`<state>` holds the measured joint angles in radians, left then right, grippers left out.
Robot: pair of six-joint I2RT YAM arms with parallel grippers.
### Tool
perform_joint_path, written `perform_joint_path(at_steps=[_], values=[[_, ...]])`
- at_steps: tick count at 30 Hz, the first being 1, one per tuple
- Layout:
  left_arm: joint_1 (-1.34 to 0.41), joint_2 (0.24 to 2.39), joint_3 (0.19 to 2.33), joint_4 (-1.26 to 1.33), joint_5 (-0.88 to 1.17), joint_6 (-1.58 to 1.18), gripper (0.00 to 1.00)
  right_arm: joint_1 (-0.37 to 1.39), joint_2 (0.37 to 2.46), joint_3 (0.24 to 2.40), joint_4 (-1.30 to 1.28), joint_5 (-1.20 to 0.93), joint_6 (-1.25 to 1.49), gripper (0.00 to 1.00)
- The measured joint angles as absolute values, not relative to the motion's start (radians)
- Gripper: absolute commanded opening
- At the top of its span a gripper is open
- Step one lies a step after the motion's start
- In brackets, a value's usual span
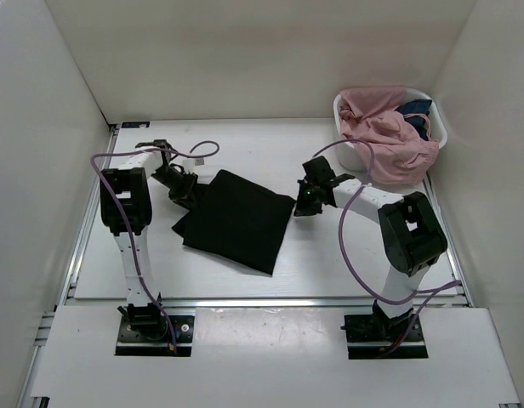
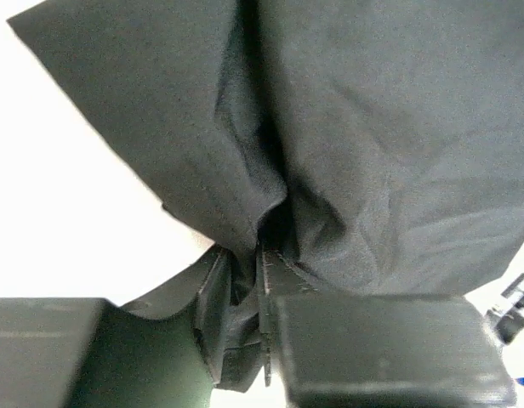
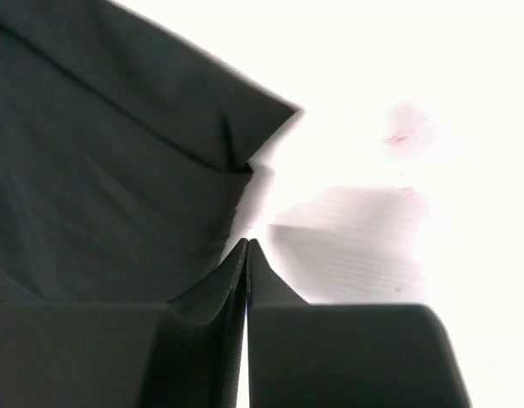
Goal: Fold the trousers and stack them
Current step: Fold the trousers
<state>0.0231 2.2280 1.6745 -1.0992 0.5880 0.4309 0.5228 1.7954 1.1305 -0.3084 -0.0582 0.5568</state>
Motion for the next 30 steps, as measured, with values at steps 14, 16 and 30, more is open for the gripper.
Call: perform_joint_path(at_steps=[14,16,30], values=[[0.031,2.130,1.465,-1.106,0.603,0.410,0.34,0.492,1.720,0.860,0.098,-0.275,0.844,0.87],[0.031,2.130,1.465,-1.107,0.604,0.410,0.34,0.495,1.781,0.907,0.145,-0.297,0.866,0.65],[0.030,2.144,1.556,-1.098,0.610,0.409,0.49,0.410,2.006,1.211,0.121,-0.329,0.915,0.10]])
